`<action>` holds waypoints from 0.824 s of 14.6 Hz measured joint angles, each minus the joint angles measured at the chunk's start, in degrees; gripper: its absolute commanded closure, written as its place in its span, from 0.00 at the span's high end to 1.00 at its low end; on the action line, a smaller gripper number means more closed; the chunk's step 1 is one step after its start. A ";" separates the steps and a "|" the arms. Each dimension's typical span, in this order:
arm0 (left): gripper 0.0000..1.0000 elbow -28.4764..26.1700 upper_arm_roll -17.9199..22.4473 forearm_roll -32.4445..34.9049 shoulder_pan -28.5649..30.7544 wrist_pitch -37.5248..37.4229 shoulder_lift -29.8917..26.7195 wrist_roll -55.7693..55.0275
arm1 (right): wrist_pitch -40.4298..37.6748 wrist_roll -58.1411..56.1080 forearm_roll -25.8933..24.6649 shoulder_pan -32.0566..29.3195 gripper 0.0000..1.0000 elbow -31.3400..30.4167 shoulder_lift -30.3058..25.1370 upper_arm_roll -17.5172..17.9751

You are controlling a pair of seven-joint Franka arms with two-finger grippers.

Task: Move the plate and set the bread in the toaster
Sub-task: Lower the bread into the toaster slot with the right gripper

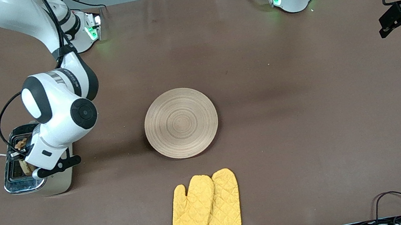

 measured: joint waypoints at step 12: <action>1.00 0.64 -0.05 0.00 -0.44 0.08 0.39 0.00 | 4.84 0.12 2.09 -3.70 0.00 -0.08 1.29 -0.56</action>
